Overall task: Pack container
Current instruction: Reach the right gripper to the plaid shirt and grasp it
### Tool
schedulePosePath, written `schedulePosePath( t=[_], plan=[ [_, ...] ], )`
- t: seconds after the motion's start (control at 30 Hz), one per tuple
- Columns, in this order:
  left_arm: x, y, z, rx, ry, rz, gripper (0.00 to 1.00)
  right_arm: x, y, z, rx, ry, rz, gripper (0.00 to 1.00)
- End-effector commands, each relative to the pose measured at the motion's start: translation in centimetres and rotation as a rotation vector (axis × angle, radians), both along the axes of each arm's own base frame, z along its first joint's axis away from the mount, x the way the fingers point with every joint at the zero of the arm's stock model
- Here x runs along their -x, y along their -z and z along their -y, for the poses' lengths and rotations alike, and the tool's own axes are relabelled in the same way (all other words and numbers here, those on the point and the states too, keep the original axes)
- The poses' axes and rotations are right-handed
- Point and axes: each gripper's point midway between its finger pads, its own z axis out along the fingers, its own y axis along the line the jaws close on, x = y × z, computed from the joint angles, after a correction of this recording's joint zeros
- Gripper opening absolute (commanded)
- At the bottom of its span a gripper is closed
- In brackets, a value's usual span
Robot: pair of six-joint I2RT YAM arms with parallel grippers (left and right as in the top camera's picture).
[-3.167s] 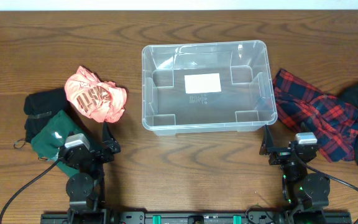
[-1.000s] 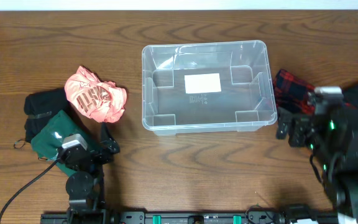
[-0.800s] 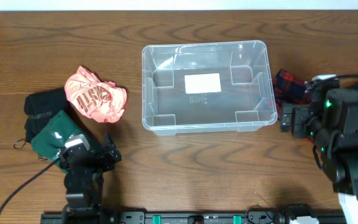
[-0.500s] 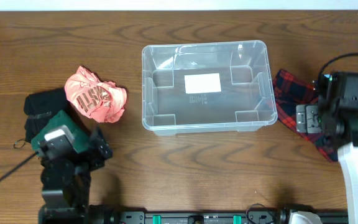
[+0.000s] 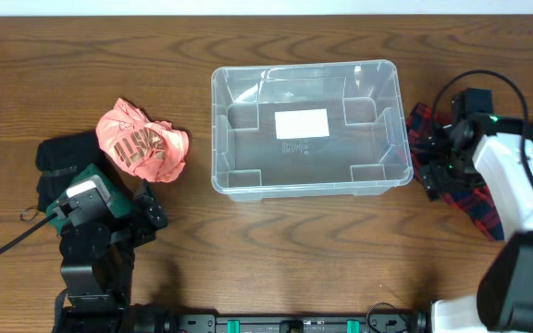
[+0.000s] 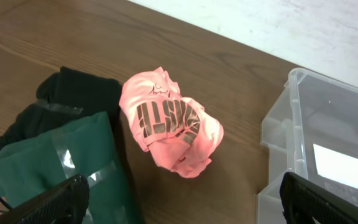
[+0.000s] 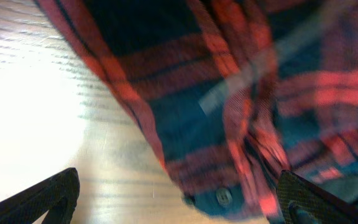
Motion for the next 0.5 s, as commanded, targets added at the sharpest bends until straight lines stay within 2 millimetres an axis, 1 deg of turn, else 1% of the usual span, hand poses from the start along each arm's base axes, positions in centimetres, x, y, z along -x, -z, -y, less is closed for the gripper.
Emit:
schedulePosePath(
  t=[0.0,0.07,0.2,0.23,0.3,0.33,0.37,0.43,0.47],
  plan=[
    [-0.1,-1.0,0.0,0.008,-0.003,0.03,0.98,0.3,2.2,0.5,0.021,-0.011,-0.068,0.99],
    [-0.2,-1.1,0.0,0.008,-0.003,0.038,0.98,0.1,3.4,1.0,0.047,-0.003,-0.086,0.99],
    [-0.3,-1.3,0.0,0.008,-0.003,0.045,0.98,-0.4,5.0,2.2,0.121,0.052,-0.088,0.99],
    [-0.3,-1.3,0.0,0.008,-0.003,0.045,0.98,-0.9,5.8,2.3,0.123,0.084,-0.071,0.95],
    [-0.3,-1.3,0.0,0.008,-0.003,0.045,0.98,-1.4,6.3,2.3,0.122,0.129,-0.043,0.88],
    [-0.3,-1.3,0.0,0.008,-0.003,0.045,0.98,-1.6,6.6,2.3,0.12,0.149,-0.03,0.81],
    [-0.3,-1.3,0.0,0.008,-0.003,0.045,0.98,-1.7,6.7,2.3,0.12,0.166,-0.02,0.67],
    [-0.3,-1.3,0.0,0.008,-0.003,0.045,0.98,-2.0,6.8,2.3,0.121,0.192,0.0,0.47],
    [-0.3,-1.3,0.0,0.008,-0.003,0.045,0.98,-2.1,6.8,2.3,0.121,0.204,0.009,0.33]
  ],
)
